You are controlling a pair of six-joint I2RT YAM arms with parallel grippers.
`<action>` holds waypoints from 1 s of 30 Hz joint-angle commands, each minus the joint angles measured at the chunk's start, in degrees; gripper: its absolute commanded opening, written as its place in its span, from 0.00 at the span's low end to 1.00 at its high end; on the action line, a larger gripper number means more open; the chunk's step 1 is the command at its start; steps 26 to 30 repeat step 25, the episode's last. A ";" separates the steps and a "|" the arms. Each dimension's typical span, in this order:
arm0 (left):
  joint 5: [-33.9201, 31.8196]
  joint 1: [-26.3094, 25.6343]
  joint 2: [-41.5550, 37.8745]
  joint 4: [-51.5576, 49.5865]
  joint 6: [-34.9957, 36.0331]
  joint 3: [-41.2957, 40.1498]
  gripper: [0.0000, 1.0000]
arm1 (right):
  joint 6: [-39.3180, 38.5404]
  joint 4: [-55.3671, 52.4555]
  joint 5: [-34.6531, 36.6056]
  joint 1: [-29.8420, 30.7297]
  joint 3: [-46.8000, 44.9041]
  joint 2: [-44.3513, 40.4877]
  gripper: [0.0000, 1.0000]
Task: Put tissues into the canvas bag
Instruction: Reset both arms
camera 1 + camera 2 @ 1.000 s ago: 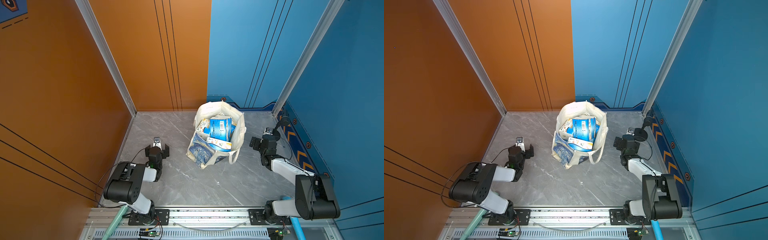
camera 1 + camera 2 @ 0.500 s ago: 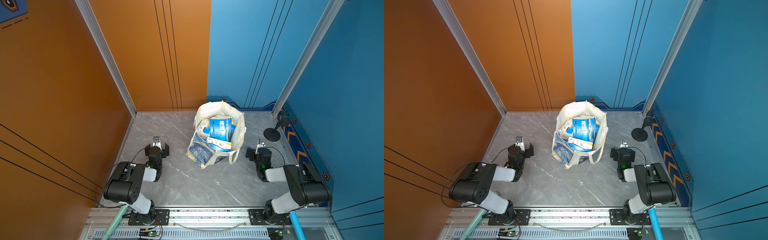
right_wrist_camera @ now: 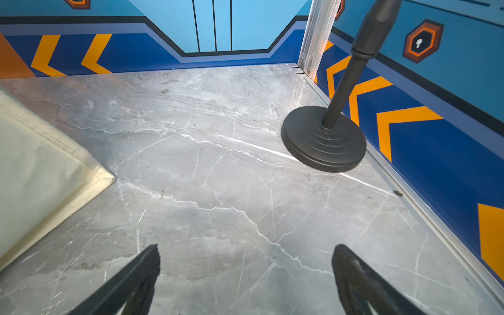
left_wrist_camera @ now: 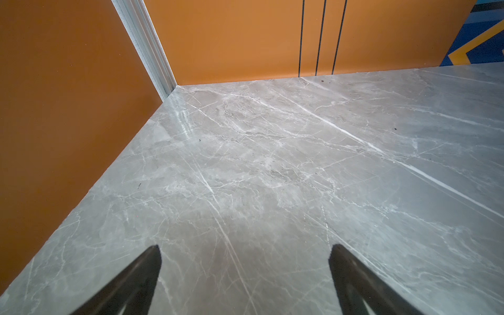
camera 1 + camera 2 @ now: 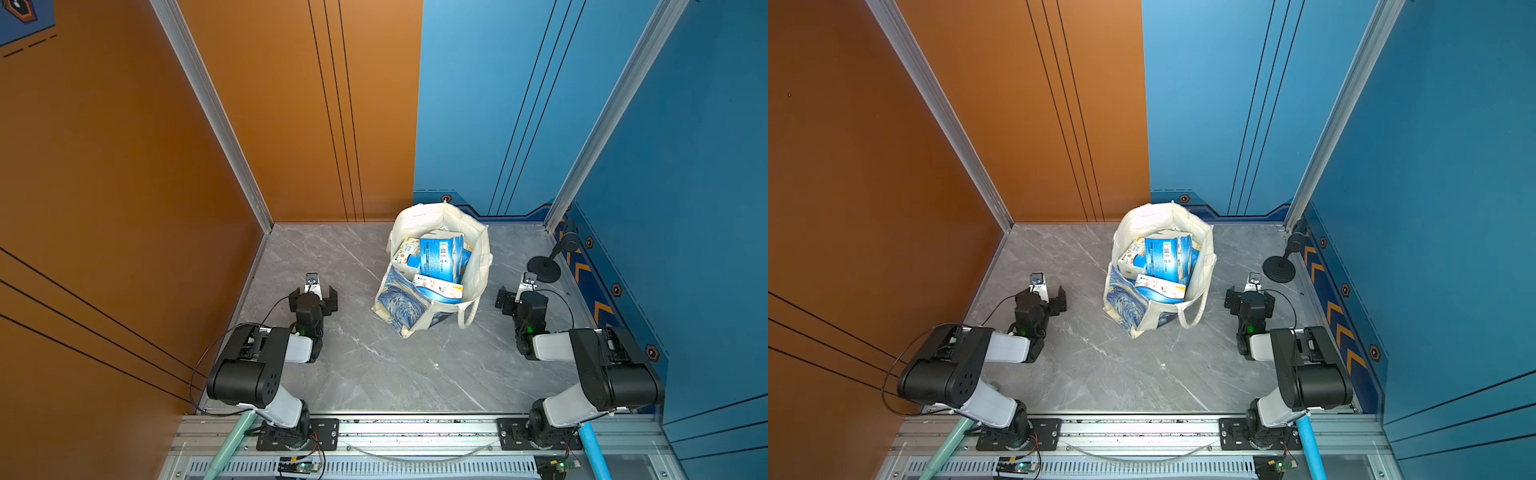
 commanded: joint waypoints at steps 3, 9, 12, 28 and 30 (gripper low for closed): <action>1.22 0.33 0.06 -0.79 -0.06 0.72 0.98 | 0.14 0.96 0.45 0.38 0.69 -0.56 1.00; 1.22 0.33 0.09 -0.77 -0.07 0.81 0.98 | 0.18 0.96 0.38 0.42 0.78 -0.55 1.00; 1.39 0.34 0.21 -0.78 0.11 0.92 0.98 | 0.19 0.92 0.33 0.38 0.65 -0.56 1.00; 2.81 0.66 -0.01 -0.79 0.20 0.80 0.98 | 0.20 0.96 0.34 0.33 0.82 -0.55 1.00; 2.81 0.66 -0.01 -0.79 0.20 0.80 0.98 | 0.20 0.96 0.34 0.33 0.82 -0.55 1.00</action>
